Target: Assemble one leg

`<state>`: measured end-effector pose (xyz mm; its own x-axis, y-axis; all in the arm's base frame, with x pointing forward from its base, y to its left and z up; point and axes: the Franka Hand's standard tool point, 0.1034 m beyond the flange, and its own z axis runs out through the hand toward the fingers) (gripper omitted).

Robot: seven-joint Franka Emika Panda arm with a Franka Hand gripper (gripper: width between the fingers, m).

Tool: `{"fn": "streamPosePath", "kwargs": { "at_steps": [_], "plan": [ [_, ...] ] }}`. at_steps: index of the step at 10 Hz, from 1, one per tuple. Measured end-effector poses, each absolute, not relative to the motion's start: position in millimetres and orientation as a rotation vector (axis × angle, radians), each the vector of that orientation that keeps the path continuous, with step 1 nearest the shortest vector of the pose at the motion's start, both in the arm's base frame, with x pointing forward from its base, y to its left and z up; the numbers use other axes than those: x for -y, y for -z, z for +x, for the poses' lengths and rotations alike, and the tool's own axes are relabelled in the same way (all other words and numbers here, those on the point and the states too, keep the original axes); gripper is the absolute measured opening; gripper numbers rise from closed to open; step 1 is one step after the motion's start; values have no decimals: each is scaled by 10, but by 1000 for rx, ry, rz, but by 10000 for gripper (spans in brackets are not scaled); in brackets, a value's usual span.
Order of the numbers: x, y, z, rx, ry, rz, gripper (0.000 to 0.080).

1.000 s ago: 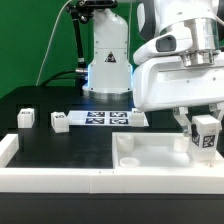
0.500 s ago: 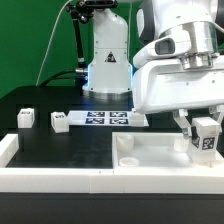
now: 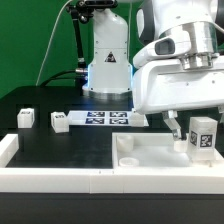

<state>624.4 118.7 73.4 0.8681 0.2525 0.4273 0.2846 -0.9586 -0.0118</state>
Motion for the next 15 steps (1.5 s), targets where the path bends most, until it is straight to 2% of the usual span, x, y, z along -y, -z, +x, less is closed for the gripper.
{"fn": "streamPosePath", "kwargs": {
  "at_steps": [4,7,8,10,11,13,15],
  "plan": [
    [-1186,-745,6243,427,658,-2965,649],
    [-1185,-945,6254,430,590,-2977,649],
    [-1192,-924,6237,426,512,-2988,649],
    [-1224,-934,6210,414,161,-3017,649],
    [-1206,-937,6310,410,130,-3017,649],
    [-1183,-894,6209,414,-170,-3005,649],
    [-1174,-830,6320,407,-168,-3003,649]
  ]
}}
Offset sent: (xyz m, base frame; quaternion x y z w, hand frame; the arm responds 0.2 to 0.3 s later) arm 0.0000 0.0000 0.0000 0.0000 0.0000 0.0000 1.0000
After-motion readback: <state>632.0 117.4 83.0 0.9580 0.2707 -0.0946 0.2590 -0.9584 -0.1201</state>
